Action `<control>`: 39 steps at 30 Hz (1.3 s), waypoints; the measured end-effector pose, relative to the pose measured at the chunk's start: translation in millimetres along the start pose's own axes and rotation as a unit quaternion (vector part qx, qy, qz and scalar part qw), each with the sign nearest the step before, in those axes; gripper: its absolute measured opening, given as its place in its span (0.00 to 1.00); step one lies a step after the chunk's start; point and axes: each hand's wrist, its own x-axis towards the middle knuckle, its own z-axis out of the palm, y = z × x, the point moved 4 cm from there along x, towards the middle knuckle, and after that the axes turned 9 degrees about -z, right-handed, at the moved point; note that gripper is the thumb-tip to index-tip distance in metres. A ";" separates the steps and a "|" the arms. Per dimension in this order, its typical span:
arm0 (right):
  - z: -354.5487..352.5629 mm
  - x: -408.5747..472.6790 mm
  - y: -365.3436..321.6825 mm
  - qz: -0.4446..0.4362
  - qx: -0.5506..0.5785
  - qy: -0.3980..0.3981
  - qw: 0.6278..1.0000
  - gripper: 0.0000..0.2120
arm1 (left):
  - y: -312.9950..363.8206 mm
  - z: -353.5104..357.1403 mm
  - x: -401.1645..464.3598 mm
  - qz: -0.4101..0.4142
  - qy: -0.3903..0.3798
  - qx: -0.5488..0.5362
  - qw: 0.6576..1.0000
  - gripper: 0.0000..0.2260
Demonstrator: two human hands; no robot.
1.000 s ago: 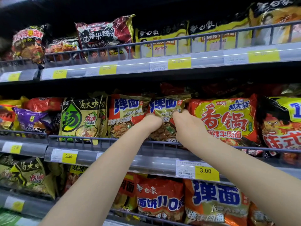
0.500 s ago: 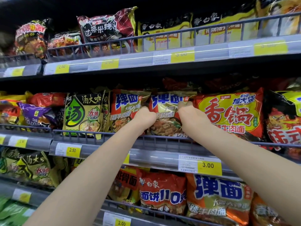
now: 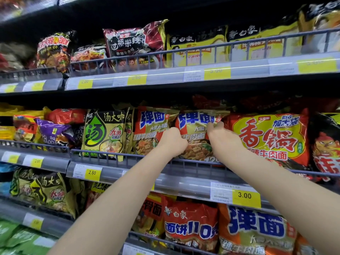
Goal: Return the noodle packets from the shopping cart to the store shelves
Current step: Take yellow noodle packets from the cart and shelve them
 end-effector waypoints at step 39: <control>6.8 52.0 -88.9 0.026 0.319 0.026 0.947 0.09 | -99.1 -61.1 44.5 -0.176 0.022 -0.191 0.965 0.17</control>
